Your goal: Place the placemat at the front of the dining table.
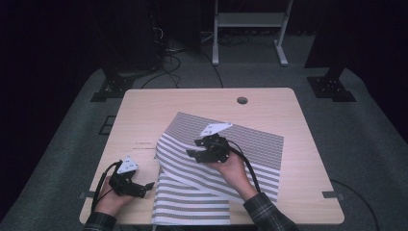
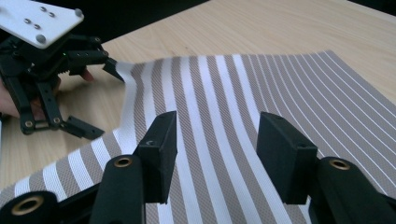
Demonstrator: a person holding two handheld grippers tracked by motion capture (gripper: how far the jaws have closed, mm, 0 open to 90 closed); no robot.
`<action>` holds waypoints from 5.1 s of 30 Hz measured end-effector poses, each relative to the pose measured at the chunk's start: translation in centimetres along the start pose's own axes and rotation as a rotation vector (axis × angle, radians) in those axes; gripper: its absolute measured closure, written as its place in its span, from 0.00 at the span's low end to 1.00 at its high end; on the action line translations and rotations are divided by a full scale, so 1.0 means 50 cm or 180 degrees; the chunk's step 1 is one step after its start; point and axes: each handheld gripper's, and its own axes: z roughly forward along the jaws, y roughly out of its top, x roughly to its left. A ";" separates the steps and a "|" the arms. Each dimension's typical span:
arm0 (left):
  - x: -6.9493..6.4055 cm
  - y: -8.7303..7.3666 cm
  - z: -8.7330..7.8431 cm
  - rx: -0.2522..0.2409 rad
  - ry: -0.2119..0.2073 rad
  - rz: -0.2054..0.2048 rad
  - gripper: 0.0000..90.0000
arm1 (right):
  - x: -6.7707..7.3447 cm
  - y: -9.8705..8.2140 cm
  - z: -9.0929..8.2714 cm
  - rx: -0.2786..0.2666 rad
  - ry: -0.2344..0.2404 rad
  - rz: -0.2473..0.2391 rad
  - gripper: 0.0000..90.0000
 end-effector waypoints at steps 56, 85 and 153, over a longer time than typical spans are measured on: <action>0.000 0.000 -0.001 0.0002 0.0008 0.0003 0.00 | -0.055 -0.327 -0.309 0.0234 -0.0857 0.0468 0.39; 0.000 -0.001 -0.001 0.0001 0.0016 -0.0002 0.00 | 0.015 -0.417 -0.317 0.0641 -0.0955 0.0309 0.58; -0.024 0.125 -0.022 -0.0270 -0.0630 -0.0121 0.96 | -0.032 -0.405 -0.347 0.0639 -0.1132 0.0357 0.95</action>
